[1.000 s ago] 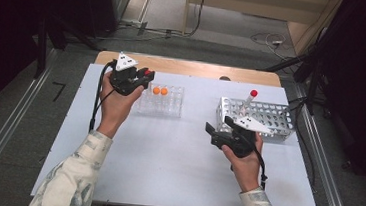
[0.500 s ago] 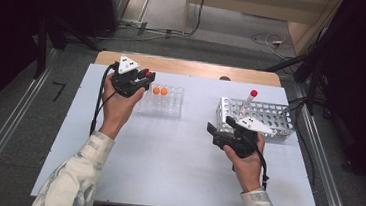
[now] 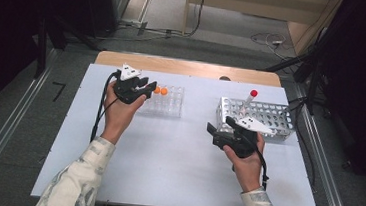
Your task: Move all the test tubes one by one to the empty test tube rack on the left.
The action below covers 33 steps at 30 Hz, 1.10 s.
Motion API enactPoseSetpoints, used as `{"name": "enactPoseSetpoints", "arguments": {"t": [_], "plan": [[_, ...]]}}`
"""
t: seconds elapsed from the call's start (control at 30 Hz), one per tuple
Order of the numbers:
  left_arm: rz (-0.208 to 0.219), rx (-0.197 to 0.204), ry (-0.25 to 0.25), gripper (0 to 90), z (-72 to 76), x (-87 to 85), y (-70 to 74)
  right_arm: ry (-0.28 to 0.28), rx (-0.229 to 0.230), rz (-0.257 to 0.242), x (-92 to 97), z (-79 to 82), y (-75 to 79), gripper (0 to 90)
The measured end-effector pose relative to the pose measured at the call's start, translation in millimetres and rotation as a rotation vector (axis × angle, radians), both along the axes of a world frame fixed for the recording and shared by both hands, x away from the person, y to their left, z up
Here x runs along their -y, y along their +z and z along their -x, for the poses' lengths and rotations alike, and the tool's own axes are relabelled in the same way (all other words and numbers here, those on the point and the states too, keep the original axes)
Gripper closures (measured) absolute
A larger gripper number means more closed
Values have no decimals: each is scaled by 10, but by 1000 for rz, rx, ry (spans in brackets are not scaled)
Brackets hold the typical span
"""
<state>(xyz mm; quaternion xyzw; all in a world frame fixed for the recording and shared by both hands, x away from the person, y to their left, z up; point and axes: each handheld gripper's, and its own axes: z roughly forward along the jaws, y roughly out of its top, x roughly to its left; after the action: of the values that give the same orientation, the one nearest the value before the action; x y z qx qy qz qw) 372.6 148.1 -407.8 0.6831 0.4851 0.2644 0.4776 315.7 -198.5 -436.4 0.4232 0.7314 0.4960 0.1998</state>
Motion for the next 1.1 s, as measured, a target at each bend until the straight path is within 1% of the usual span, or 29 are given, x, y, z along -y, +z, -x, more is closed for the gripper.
{"name": "enactPoseSetpoints", "arguments": {"t": [0.1, 0.17, 0.2, 0.27, 0.3, 0.4, 0.47, 0.5, 0.57, 0.6, 0.67, 0.8, 0.87, 0.93, 0.97, 1.0, 1.03, 1.1], "plan": [[9, -3, 0, 583, 34, -16, 9, -5, -1, 0, 10, -2, 1, 220], [17, -2, -6, 548, 68, -30, 16, -10, -1, -2, 20, -5, 2, 219], [23, -7, -10, 516, 86, -33, 19, -14, -1, -2, 28, -9, 4, 219], [30, -15, -19, 426, 127, -31, 25, -19, 0, -3, 42, -15, 7, 220], [39, -16, -28, 399, 153, -32, 26, -22, 0, -4, 50, -20, 8, 219], [46, -22, -41, 341, 229, -32, 17, -37, -2, -10, 74, -35, 14, 220], [67, -21, -45, 319, 291, -42, 1, -56, 3, -13, 105, -61, 26, 220], [84, -22, -47, 309, 326, -47, -12, -71, 2, -15, 128, -76, 36, 222], [102, -18, -51, 297, 397, -69, -38, -106, 6, -13, 188, -119, 60, 229], [104, -14, -51, 295, 430, -79, -52, -129, 7, -11, 221, -141, 72, 240], [105, -19, -52, 286, 485, -95, -86, -177, 18, -3, 298, -188, 91, 250], [107, -32, -56, 257, 569, -143, -156, -257, 12, -6, 453, -323, 79, 261], [111, -33, -55, 255, 598, -164, -183, -295, 8, 4, 508, -406, 59, 267], [107, -41, -56, 243, 614, -178, -197, -330, 6, 29, 543, -493, 39, 279], [111, -41, -56, 243, 625, -185, -200, -342, 8, 47, 555, -536, 30, 287], [110, -41, -59, 243, 635, -193, -202, -353, 9, 55, 565, -572, 21, 296], [110, -41, -60, 242, 643, -198, -203, -361, 6, 64, 570, -606, 16, 301], [109, -40, -59, 242, 656, -214, -203, -368, 17, 87, 565, -667, 11, 320]]}}
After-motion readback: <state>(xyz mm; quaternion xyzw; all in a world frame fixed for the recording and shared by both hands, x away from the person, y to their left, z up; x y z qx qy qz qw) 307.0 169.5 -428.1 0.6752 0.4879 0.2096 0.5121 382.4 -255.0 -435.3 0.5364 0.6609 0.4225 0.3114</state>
